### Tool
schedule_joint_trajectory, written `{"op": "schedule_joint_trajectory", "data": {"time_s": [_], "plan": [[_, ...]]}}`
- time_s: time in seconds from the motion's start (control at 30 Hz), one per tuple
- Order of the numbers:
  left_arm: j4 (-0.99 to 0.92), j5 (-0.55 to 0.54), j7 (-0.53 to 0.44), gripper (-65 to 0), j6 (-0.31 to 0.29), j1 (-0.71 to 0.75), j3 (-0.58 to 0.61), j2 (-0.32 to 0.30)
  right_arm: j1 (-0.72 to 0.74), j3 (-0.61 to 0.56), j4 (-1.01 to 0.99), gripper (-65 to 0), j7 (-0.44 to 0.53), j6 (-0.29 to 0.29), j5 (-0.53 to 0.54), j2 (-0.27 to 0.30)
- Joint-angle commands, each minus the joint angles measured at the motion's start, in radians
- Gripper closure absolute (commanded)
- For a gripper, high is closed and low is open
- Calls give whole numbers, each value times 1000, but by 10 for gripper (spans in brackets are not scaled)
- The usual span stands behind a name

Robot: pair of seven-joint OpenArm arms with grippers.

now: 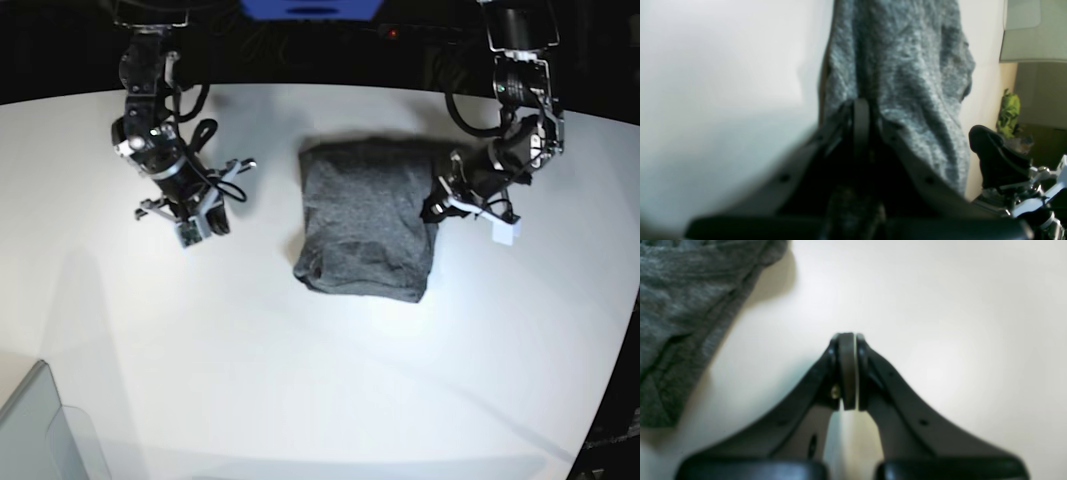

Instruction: Layout the t-shirt on the table in an organized manner, then fold the t-shirt properly

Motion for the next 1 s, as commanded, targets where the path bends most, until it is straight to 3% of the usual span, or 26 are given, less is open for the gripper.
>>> {"op": "schedule_joint_trajectory", "data": {"time_s": [0.0, 0.2, 0.43, 0.67, 0.8, 0.97], "plan": [[13, -14, -4, 0, -10, -6, -3, 5, 5, 11, 19, 0, 24, 2, 12, 0], [22, -23, -2, 0, -10, -1, -3, 28, -17, 59, 28, 0, 25, 2, 14, 0], [238, -26, 41, 0, -13, 74, -46, -30, -44, 191, 114, 0, 21, 2, 14, -19], [462, -14, 168, 0, -15, 217, -268, -40, -115, 409, 215, 0, 21, 2, 14, -95], [582, -14, 239, 0, -15, 343, -376, -87, -156, 607, 234, 0, 21, 2, 16, -140], [637, 9, 235, 0, -15, 541, -388, -135, -210, 832, 201, 0, 19, 4, 120, -140]]}}
